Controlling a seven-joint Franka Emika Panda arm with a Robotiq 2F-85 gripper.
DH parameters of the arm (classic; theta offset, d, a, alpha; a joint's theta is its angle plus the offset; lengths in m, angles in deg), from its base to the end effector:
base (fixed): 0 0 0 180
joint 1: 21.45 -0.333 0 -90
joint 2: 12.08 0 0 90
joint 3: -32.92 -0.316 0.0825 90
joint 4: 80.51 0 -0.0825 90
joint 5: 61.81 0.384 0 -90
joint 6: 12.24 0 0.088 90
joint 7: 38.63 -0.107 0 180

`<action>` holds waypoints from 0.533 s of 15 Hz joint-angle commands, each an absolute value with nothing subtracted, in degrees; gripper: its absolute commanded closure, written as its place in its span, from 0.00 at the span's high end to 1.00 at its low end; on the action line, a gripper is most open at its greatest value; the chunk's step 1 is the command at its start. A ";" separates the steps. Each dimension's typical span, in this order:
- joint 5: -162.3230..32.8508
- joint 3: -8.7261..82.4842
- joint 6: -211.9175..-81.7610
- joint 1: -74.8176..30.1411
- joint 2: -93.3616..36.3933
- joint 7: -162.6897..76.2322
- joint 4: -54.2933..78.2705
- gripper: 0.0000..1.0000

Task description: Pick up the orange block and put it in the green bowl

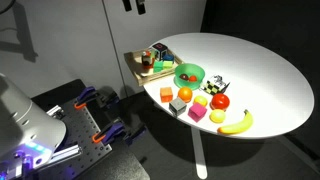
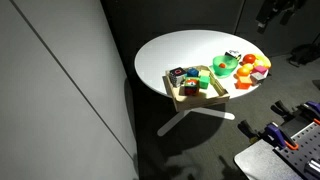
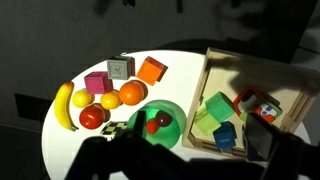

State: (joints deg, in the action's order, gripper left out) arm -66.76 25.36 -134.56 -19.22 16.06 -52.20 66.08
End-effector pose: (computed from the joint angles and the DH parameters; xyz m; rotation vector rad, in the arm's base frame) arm 0.3947 0.0335 0.4381 3.0091 -0.1707 0.1255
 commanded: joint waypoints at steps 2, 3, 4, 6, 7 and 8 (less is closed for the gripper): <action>-67.10 25.98 -134.40 -19.87 16.02 -52.45 65.98 1.00; -67.10 25.98 -134.40 -19.87 16.02 -52.45 65.98 1.00; -67.10 25.98 -134.40 -19.87 16.02 -52.45 65.98 1.00; -66.73 26.80 -134.39 -19.25 14.84 -52.48 64.85 1.00; -66.70 27.25 -134.62 -18.95 14.38 -52.46 64.59 1.00; -66.44 27.90 -134.98 -18.80 13.85 -52.23 64.36 1.00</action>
